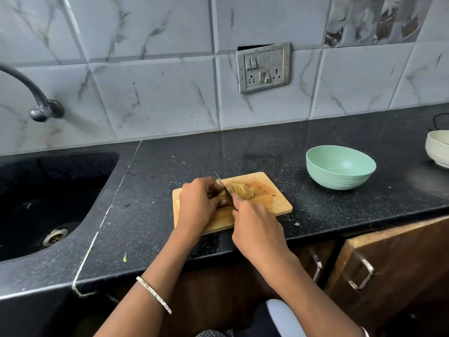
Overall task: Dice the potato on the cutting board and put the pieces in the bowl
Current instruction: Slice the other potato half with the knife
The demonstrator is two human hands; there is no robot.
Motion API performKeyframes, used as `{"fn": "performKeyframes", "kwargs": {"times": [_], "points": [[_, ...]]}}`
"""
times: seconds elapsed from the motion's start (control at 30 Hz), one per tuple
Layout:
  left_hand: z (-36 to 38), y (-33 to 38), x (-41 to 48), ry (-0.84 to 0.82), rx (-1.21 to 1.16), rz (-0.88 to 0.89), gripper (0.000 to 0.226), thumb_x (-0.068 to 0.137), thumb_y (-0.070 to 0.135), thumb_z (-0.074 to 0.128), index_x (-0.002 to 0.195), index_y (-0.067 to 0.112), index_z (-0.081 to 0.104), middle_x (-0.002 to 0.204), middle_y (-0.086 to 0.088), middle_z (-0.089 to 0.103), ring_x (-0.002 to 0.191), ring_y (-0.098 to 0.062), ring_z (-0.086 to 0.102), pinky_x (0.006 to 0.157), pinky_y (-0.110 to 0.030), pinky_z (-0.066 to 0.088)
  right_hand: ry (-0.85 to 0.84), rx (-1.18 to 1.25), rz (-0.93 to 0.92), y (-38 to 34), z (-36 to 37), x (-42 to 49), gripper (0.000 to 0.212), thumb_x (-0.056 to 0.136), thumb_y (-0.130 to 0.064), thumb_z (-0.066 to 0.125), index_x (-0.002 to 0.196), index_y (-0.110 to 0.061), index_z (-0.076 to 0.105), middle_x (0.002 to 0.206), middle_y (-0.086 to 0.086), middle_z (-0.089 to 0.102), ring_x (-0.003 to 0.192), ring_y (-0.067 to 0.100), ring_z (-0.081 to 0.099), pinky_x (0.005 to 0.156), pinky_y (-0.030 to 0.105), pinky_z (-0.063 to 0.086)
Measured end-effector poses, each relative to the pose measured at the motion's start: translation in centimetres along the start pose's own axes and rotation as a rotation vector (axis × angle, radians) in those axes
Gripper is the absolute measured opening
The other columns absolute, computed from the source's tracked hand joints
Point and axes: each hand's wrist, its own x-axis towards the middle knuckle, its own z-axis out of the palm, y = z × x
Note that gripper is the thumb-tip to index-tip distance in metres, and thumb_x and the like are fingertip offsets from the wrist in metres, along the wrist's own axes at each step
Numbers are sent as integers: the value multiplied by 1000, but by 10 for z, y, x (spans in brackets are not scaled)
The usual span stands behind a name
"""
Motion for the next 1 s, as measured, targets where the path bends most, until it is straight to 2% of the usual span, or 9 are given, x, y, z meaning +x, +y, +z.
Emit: {"fn": "performKeyframes", "kwargs": {"times": [0.13, 0.27, 0.37, 0.43, 0.67, 0.83, 1.0], "points": [[-1, -1, 0, -9, -31, -4, 25, 67, 6, 87, 79, 21, 72, 70, 15, 70, 65, 0, 67, 71, -20, 56, -8, -31, -8, 6, 0, -16, 58, 104, -19, 48, 158, -30, 28, 124, 6, 62, 114, 32, 61, 82, 40, 49], [-1, -4, 0, -16, -71, -19, 26, 67, 5, 87, 76, 23, 70, 70, 10, 73, 56, 0, 65, 66, -28, 59, -19, -40, 9, 2, 3, -6, 59, 102, -17, 52, 157, -26, 30, 123, 8, 63, 112, 32, 61, 76, 38, 47], [0, -5, -1, -3, -85, -25, 27, 65, 3, 88, 79, 20, 72, 75, 10, 72, 72, -4, 71, 75, -25, 59, -54, -58, 18, -3, 7, 0, 60, 101, -16, 53, 156, -23, 30, 123, 10, 61, 112, 33, 61, 77, 40, 49], [1, -4, -1, 5, -73, -24, 27, 65, 3, 88, 82, 18, 73, 76, 10, 72, 76, -5, 71, 79, -24, 58, -65, -65, 18, -2, 8, 0, 62, 101, -16, 53, 157, -24, 29, 125, 10, 60, 113, 33, 60, 79, 40, 50], [2, -3, -2, 8, -38, -13, 27, 65, 5, 88, 87, 14, 75, 84, 4, 75, 78, -7, 71, 82, -25, 58, -74, -91, 11, 3, 5, -5, 59, 103, -17, 52, 157, -25, 30, 128, 10, 59, 117, 33, 58, 76, 38, 45], [0, 0, -4, 0, -45, -30, 27, 66, 6, 88, 88, 14, 73, 77, 11, 69, 78, -4, 70, 83, -26, 58, -62, -56, 8, 7, -5, -20, 45, 104, -18, 48, 147, -28, 42, 120, 8, 64, 110, 35, 62, 71, 36, 43], [1, -2, -6, 5, -83, -53, 27, 67, 6, 88, 87, 14, 71, 80, 3, 73, 79, -6, 71, 81, -30, 60, -64, -48, 5, 14, -26, -39, 47, 107, -31, 38, 154, -34, 35, 127, 6, 62, 115, 33, 58, 79, 38, 44]]}}
